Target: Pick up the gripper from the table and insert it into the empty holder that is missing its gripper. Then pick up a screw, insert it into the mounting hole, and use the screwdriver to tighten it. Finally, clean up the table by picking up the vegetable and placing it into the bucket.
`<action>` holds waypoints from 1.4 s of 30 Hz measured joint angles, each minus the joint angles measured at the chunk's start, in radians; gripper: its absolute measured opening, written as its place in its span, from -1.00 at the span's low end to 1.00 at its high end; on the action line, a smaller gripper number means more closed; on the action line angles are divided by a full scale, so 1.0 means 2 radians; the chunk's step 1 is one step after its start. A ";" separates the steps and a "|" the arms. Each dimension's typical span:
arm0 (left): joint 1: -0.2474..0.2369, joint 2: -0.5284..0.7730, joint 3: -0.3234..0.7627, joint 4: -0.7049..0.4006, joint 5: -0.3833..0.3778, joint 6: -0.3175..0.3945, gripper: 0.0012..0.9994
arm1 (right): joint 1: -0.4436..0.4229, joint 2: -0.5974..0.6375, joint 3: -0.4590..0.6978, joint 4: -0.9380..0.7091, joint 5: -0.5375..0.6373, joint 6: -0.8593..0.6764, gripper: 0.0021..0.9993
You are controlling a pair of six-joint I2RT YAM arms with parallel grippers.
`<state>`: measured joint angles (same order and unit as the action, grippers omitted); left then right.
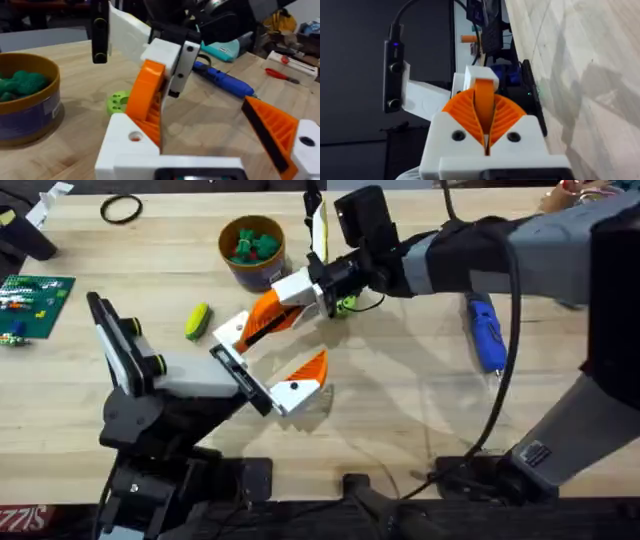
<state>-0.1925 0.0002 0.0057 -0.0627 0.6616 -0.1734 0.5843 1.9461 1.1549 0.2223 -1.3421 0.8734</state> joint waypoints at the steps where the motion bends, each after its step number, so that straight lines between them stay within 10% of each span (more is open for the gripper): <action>1: 0.000 0.000 0.000 -0.001 0.004 0.000 0.97 | 0.000 0.000 0.000 0.000 0.001 -0.003 -0.98; 27: 0.006 0.001 0.000 -0.003 0.012 -0.013 0.97 | 0.003 0.000 0.000 -0.003 0.022 0.011 -0.96; 34: 0.006 0.000 0.001 -0.004 0.024 0.005 0.97 | 0.004 0.003 -0.004 -0.011 0.074 0.008 0.91; 42: 0.006 0.000 0.002 -0.005 0.024 0.006 0.97 | 0.004 0.007 -0.004 -0.010 0.083 0.008 0.99</action>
<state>-0.1806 0.0006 0.0090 -0.0719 0.7101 -0.1612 0.5921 1.9594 1.1461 0.2028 -1.1757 0.8898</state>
